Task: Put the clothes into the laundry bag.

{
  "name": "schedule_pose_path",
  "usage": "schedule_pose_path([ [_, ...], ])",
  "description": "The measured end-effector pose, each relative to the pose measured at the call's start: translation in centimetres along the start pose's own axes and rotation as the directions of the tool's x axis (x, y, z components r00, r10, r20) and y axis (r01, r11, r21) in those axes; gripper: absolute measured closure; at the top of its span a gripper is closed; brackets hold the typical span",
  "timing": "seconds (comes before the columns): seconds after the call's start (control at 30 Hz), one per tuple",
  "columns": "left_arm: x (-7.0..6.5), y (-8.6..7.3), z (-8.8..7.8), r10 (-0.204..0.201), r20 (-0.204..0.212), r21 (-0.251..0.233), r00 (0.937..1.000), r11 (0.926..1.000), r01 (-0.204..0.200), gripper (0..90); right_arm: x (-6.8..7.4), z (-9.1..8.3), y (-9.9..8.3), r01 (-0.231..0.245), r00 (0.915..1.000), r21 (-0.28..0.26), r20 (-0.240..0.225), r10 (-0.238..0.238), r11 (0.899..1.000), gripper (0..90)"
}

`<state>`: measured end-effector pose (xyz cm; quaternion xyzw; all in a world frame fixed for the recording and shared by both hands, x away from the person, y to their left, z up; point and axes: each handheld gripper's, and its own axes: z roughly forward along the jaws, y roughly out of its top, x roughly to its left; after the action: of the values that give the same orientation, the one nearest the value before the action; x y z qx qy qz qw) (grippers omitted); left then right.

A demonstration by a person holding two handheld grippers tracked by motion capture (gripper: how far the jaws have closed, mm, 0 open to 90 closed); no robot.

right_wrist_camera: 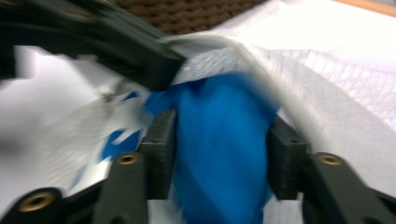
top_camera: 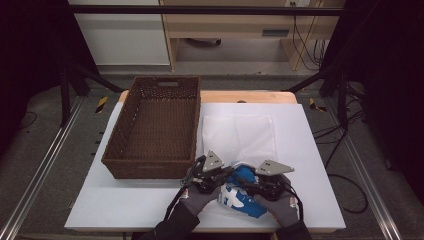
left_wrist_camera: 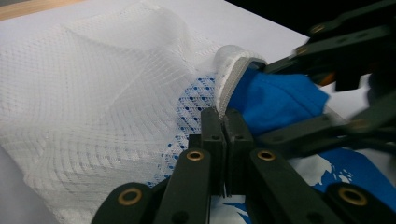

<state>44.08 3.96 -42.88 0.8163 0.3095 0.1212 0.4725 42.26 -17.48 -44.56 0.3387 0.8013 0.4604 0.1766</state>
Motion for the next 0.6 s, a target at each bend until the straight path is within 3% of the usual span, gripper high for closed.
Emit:
schedule_pose_path([
  [0.1,0.0,0.0,0.1,0.001,-0.003,0.001,1.0000,1.0000,-0.001,88.7,0.0,-2.1,-0.4,-0.015,0.9998,-0.047,-0.016,0.014,0.999,42.1],
  [0.17,0.0,0.0,0.1,-0.002,-0.002,0.000,1.0000,1.0000,0.002,88.7,0.3,-2.5,-0.9,-0.018,0.9991,-0.052,-0.039,0.016,0.998,37.9],
  [0.27,0.1,0.0,0.0,-0.005,-0.004,-0.006,1.0000,1.0000,0.005,88.7,1.0,-1.3,-1.9,-0.005,0.9989,0.006,-0.047,0.005,1.000,29.2],
  [0.37,0.1,0.0,-0.2,-0.002,-0.004,-0.010,1.0000,0.9999,0.002,88.7,1.2,0.5,-2.9,-0.006,0.9999,0.075,-0.012,0.007,0.997,28.8],
  [0.4,0.1,0.1,-0.2,0.000,-0.006,-0.012,1.0000,0.9999,0.000,88.7,1.2,0.8,-3.1,-0.002,1.0000,0.079,-0.004,0.003,0.997,32.8],
  [0.47,0.1,0.1,-0.2,-0.001,-0.005,-0.013,1.0000,0.9999,0.001,88.7,1.0,0.7,-3.0,0.006,0.9995,0.094,0.032,-0.009,0.996,51.0],
  [0.53,0.1,0.1,-0.3,0.001,-0.005,-0.017,1.0000,0.9999,-0.001,88.7,0.6,0.4,-2.8,-0.019,0.9990,0.093,0.043,0.015,0.996,69.1],
  [0.6,0.0,0.3,-0.4,0.003,-0.006,-0.026,1.0000,0.9997,-0.004,88.7,0.5,0.3,-2.7,-0.029,0.9983,0.086,0.054,0.025,0.996,76.8],
])
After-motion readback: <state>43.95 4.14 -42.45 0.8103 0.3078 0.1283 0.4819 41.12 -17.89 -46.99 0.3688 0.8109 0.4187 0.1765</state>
